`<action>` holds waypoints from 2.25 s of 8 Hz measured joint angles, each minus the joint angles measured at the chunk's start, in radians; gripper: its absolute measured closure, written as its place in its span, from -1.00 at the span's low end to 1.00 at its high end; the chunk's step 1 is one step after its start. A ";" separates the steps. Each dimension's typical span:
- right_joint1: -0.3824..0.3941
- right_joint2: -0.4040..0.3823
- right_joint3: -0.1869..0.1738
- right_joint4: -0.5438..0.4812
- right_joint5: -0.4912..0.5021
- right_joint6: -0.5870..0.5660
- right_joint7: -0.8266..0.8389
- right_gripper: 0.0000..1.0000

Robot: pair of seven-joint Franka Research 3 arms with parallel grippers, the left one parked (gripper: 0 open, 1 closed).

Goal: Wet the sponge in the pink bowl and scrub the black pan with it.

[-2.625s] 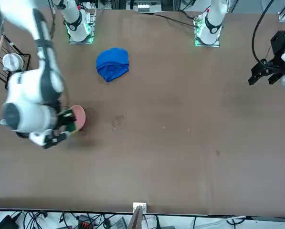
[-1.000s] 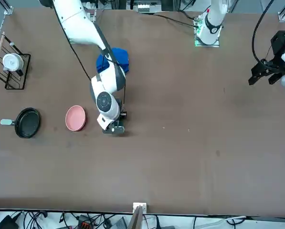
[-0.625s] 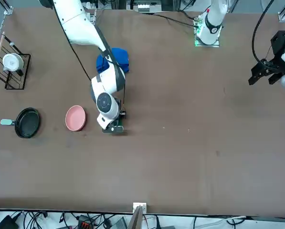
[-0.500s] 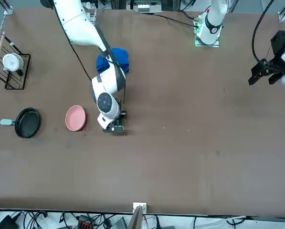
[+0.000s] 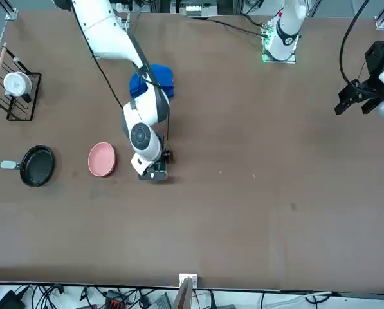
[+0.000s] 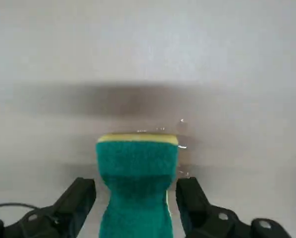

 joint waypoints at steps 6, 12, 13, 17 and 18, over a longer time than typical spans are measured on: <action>-0.008 -0.302 -0.249 0.021 -0.003 -0.297 -0.217 -1.00; -0.014 -0.517 -0.408 0.019 -0.090 -0.441 -0.432 -1.00; -0.028 -0.539 -0.407 0.027 -0.092 -0.451 -0.428 -1.00; -0.354 -0.624 -0.135 0.017 -0.128 -0.538 -0.431 -1.00; -0.417 -0.652 -0.062 -0.011 -0.153 -0.541 -0.428 -1.00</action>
